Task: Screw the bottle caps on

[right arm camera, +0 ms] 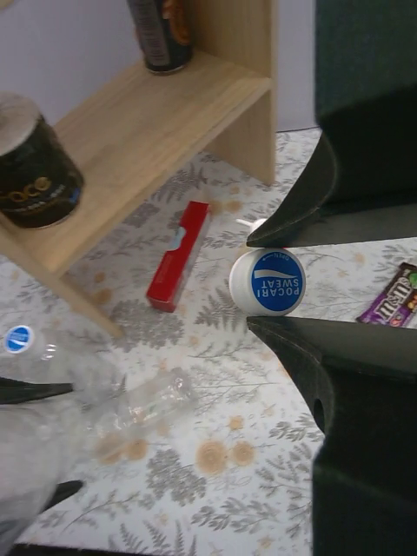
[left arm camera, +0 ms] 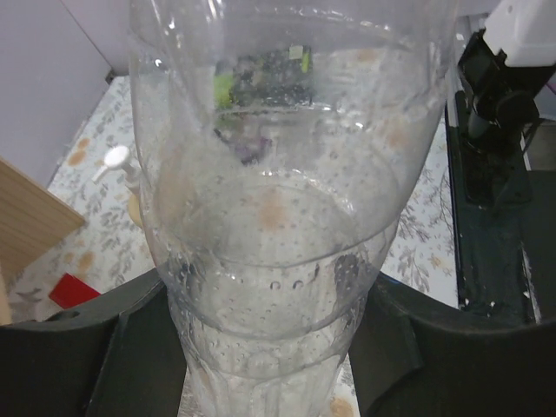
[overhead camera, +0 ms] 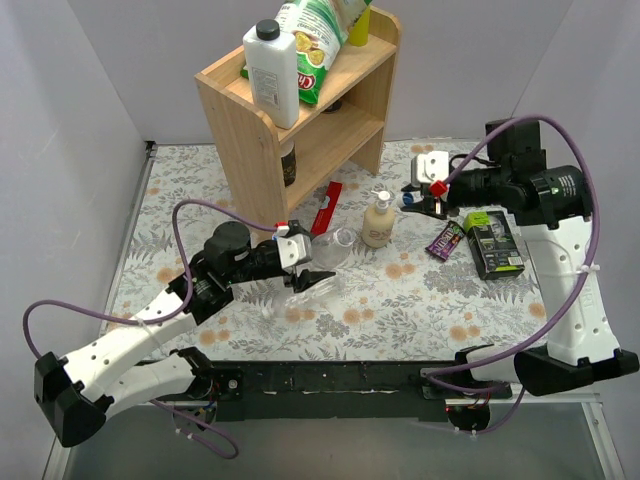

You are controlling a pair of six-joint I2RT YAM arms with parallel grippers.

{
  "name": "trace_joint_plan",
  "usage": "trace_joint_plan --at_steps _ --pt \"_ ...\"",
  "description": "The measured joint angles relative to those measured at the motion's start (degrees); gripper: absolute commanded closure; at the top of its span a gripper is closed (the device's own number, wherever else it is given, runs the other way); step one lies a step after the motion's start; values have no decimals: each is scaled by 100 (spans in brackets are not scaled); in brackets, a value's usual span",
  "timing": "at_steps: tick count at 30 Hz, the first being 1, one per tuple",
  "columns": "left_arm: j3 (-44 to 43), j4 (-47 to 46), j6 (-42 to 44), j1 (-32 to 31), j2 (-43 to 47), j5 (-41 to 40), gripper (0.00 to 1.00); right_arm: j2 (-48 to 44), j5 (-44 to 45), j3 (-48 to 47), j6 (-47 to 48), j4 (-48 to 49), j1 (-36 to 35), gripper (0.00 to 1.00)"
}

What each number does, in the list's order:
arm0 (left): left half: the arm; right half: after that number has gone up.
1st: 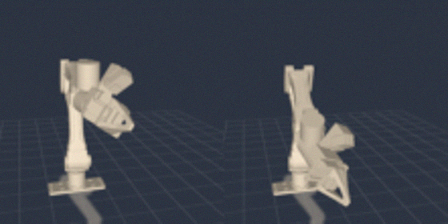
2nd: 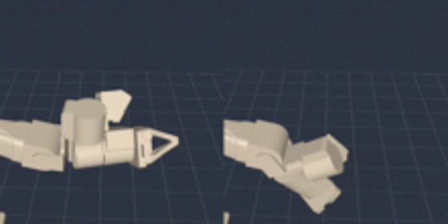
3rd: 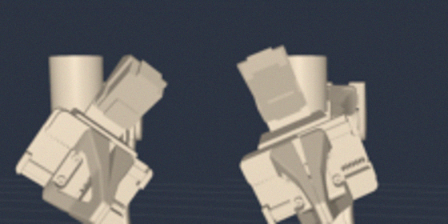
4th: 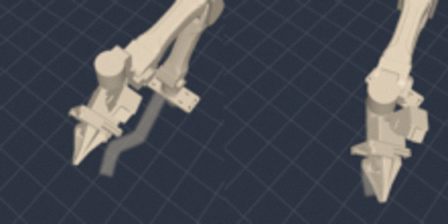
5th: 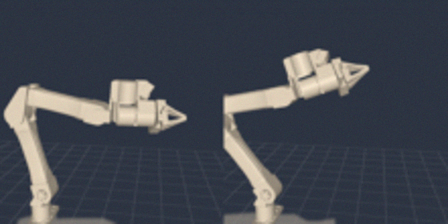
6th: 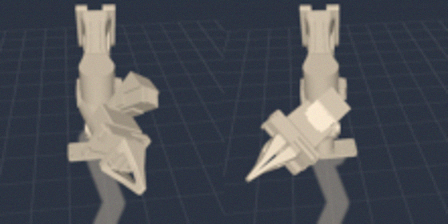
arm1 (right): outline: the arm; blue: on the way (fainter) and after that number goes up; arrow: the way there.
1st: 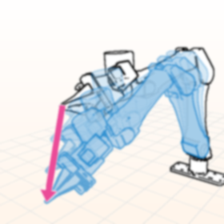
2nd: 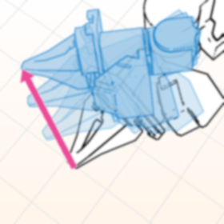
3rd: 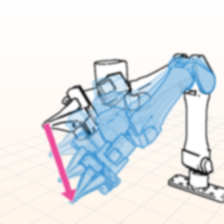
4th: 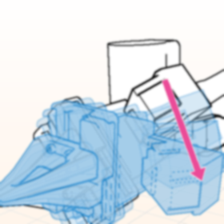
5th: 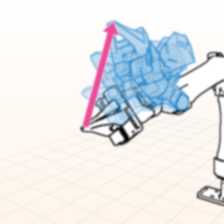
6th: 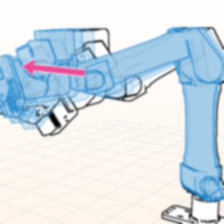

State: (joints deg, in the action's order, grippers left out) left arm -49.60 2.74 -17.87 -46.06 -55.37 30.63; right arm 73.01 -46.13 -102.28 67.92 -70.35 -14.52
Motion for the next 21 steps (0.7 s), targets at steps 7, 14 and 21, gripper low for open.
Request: trace_joint_plan --at_steps 7,14,21 --pt "581 -420 -195 0 22 9 100 514 11 -704 -1259 22 -802 99" --pt "1401 -769 -247 20 422 374 100 645 234 -796 -1471 -37 -2175 99" --pt "2404 -1189 -297 20 144 632 100 -74 411 223 -575 -372 -2608 99"
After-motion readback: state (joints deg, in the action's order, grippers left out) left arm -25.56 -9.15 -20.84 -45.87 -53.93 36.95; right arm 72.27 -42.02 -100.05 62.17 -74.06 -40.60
